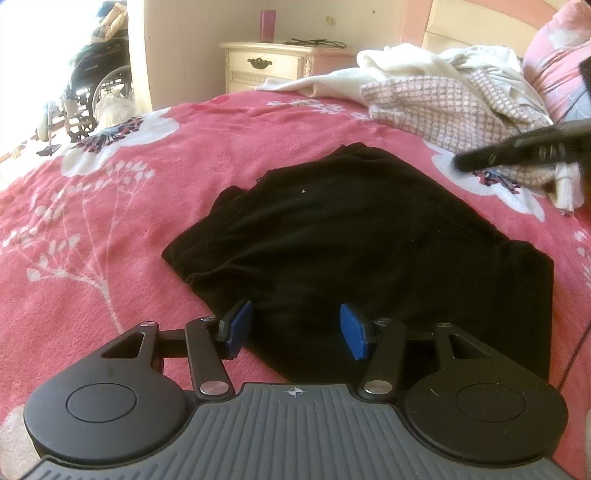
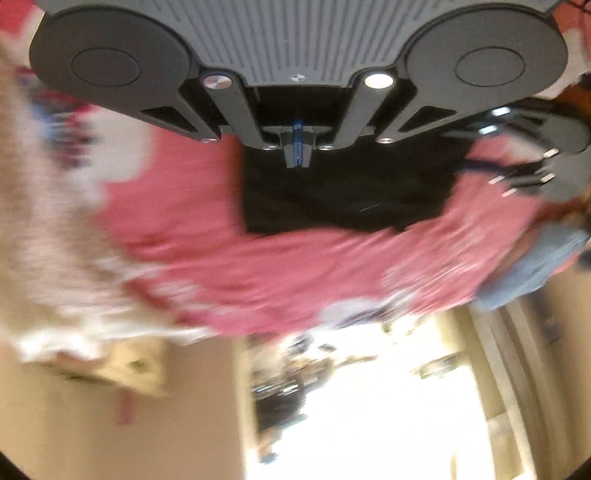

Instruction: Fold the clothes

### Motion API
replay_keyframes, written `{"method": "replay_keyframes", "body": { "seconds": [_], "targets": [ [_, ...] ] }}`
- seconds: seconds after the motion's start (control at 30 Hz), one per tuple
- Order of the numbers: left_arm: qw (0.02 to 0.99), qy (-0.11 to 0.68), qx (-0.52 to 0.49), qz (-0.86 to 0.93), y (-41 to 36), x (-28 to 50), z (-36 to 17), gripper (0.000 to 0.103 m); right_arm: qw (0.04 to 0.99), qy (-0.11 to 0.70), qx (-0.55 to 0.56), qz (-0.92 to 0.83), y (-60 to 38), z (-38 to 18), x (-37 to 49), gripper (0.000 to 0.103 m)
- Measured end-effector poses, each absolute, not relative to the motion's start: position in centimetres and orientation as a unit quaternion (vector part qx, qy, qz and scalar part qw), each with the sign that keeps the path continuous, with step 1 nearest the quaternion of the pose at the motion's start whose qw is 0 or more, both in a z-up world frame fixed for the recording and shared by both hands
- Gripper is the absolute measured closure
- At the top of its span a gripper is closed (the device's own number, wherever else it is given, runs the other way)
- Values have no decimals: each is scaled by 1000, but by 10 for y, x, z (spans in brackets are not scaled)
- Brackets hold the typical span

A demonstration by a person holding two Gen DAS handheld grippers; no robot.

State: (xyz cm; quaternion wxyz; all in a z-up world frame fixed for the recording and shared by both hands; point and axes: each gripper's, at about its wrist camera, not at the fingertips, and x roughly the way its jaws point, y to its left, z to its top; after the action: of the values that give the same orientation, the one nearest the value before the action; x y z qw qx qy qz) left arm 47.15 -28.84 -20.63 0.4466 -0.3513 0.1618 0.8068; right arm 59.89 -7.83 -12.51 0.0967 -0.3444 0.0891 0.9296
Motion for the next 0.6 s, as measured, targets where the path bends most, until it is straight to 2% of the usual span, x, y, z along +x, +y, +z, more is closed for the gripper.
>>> {"method": "replay_keyframes", "body": {
  "seconds": [0.13,0.17,0.2,0.23,0.3,0.4,0.5,0.57,0.6],
  "targets": [
    [446,162,-352,807,-288,471,-206,50,209,186,-374,884,-27,-140,618,96],
    [446,162,-352,807,-288,471,-206,50,211,212,-382,874,-21,-145,622,88],
    [446,163,-352,807,-288,471,-206,50,205,230,-386,869,-19,-148,625,68],
    [446,164,-352,807,-288,472,-206,50,202,248,-384,866,-18,-149,628,60],
    [445,165,-353,806,-288,472,-205,50,196,284,-377,860,-15,-153,635,56],
    [443,165,-355,807,-288,471,-205,50,209,319,-376,845,-5,-159,643,56],
    [442,167,-354,807,-288,472,-205,49,247,265,-395,844,-6,-158,645,56],
    [441,167,-354,808,-288,472,-205,49,256,151,-433,851,-22,-165,642,51],
    [441,166,-355,808,-288,472,-205,49,258,90,-452,849,-31,-169,641,44]
  ]
}}
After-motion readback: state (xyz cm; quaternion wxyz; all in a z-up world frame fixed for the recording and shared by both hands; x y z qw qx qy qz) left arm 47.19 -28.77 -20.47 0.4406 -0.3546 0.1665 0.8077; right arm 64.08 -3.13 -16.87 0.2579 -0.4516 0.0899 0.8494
